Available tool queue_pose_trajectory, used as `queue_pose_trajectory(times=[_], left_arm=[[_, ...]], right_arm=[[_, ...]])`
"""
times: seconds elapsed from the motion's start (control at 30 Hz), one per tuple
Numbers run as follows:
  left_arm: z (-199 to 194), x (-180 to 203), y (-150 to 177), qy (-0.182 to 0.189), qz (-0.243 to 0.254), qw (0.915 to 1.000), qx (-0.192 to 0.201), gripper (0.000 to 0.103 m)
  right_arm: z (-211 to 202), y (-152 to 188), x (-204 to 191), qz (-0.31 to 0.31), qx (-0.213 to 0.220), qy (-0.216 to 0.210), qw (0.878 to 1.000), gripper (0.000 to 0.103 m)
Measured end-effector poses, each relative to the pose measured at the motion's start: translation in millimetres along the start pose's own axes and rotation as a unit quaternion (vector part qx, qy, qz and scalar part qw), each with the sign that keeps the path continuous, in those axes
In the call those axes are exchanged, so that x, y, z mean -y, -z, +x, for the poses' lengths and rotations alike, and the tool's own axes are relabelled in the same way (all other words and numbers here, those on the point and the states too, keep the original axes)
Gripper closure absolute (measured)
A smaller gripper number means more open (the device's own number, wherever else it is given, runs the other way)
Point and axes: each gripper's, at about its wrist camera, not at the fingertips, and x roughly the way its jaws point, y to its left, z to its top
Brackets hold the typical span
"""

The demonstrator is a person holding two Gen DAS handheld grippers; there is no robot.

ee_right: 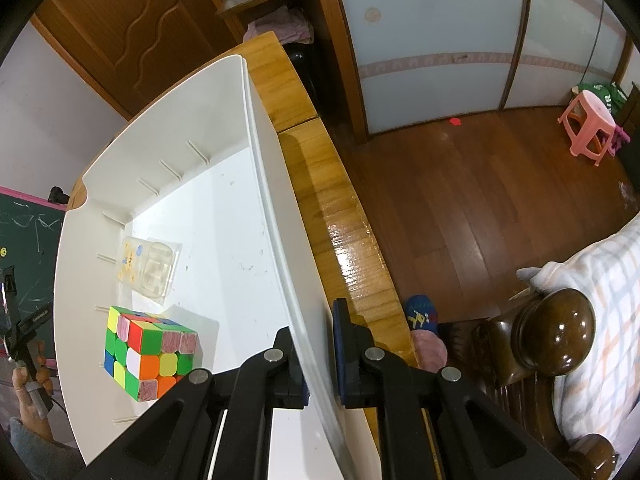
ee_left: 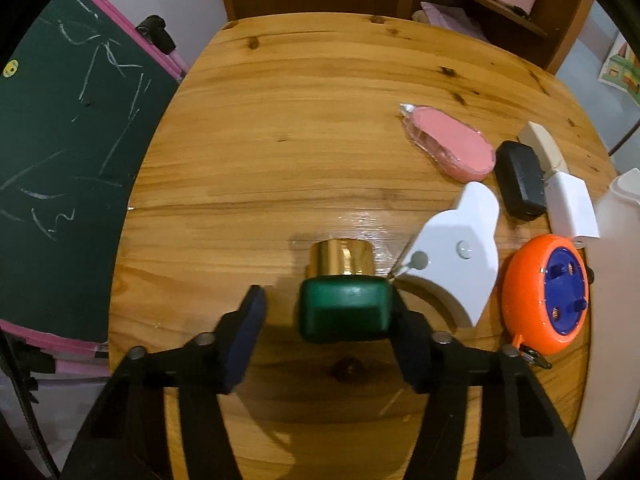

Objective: Organize rigid objects
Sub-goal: 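Close the left gripper on the green jar with gold lid, then lift the green jar with the left gripper and carry it over the bin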

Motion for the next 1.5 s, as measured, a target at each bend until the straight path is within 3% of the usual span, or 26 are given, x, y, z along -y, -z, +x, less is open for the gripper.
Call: queue_pose_trajectory(times=[0.03,0.33,0.6,0.8,1.0,1.2,1.5], left_arm=[[0,2,0,0.0,0.004,1.0,0.0,0.06],[-8,0,9,-0.025,-0.017,0.9996,0.0,0.06],[-82,20,32,-0.014,0.01,0.9991,0.04,0.06],[-148,75,41,0.037,0.069,0.9926,0.093,0.06],[-187,152,40,0.111,0.139,0.9768,0.119,0.06],[-183,218,34,0.132,0.19,0.9662,0.113,0.06],[-150,276,25,0.134,0.212,0.9648,0.079,0.06]], right_arm=[[0,0,0,0.0,0.0,0.0,1.0,0.094],[0,0,0,-0.001,0.0,0.001,1.0,0.094],[0,0,-2,0.0,0.002,-0.002,1.0,0.094],[-2,1,-1,-0.002,0.005,-0.003,1.0,0.094],[-5,4,-2,-0.006,0.015,-0.006,1.0,0.093],[-9,7,-6,-0.02,0.021,-0.002,1.0,0.092],[-11,8,-11,-0.033,0.026,0.002,0.999,0.091]])
